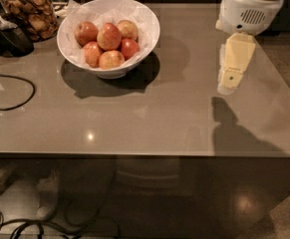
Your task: Pick apple from white bowl
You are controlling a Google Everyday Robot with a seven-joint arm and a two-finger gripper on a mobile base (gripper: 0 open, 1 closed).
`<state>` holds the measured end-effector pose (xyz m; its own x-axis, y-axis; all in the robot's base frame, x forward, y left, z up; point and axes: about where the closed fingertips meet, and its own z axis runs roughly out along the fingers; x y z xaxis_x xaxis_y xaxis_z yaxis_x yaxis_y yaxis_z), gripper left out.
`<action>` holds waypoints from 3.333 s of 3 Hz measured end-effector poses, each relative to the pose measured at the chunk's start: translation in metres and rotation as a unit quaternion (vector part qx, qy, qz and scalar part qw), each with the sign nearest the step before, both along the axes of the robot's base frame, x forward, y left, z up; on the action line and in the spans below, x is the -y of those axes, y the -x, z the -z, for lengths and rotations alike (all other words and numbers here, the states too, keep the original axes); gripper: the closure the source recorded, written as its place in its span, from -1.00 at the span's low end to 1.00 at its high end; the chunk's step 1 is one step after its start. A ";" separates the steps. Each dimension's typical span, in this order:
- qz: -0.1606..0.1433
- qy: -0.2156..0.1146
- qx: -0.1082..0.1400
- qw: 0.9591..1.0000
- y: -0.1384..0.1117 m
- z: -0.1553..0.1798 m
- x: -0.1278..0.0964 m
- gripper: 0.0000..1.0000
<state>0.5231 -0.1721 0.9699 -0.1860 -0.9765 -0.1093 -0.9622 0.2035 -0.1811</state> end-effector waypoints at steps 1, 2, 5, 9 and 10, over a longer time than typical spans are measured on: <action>0.001 -0.008 0.016 1.000 -0.004 -0.003 -0.003 -1.00; 0.024 -0.036 0.037 0.998 -0.011 -0.010 -0.002 -1.00; 0.020 -0.080 0.066 0.994 -0.074 -0.045 -0.043 -1.00; 0.012 -0.085 0.062 0.994 -0.156 -0.025 -0.113 -1.00; 0.018 -0.101 0.065 0.993 -0.159 -0.023 -0.113 -1.00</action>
Offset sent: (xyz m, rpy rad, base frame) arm 0.0112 -0.0027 0.0163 0.1284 -0.0807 -0.1096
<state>0.6821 -0.0588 0.9933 -0.1922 -0.9251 -0.3274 -0.9248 0.2824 -0.2551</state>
